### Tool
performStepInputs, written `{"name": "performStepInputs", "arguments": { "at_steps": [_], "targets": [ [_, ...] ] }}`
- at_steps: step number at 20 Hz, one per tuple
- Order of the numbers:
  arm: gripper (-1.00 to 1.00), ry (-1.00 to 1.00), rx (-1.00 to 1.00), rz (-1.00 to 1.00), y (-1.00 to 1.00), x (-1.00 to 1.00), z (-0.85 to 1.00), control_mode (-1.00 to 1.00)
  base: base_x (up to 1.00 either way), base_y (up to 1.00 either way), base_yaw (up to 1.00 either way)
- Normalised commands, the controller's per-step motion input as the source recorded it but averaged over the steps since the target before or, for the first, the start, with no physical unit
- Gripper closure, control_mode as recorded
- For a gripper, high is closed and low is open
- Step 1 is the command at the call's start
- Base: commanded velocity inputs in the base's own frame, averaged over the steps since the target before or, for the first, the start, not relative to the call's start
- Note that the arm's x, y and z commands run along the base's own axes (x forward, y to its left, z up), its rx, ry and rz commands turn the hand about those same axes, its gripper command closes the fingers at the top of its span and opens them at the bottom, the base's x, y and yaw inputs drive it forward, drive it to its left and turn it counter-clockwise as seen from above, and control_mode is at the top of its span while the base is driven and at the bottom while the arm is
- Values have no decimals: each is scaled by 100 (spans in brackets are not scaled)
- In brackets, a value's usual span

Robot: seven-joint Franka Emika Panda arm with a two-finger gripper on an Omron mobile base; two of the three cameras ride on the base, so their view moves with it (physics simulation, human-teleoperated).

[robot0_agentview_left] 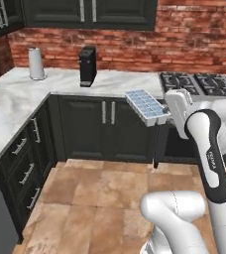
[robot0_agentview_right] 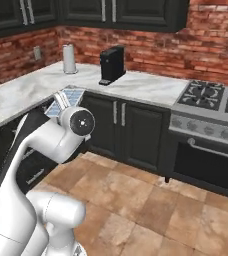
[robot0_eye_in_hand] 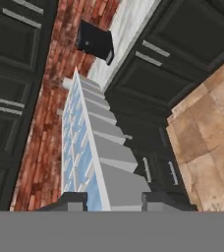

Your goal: The ice cube tray has been filled with water. Take the tray and place it in the freezer to make ice. Close the freezer door after placing the tray.

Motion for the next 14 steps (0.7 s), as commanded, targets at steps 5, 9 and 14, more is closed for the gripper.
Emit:
{"name": "performStepInputs", "arguments": {
  "at_steps": [5, 9, 14],
  "targets": [
    [100, 0, 0, 0, 0, 0, 0, 100, -26, -12, -55],
    [100, 0, 0, 0, 0, 0, 0, 100, -21, -13, -56],
    [100, 0, 0, 0, 0, 0, 0, 100, -16, -16, -57]
  ]
}}
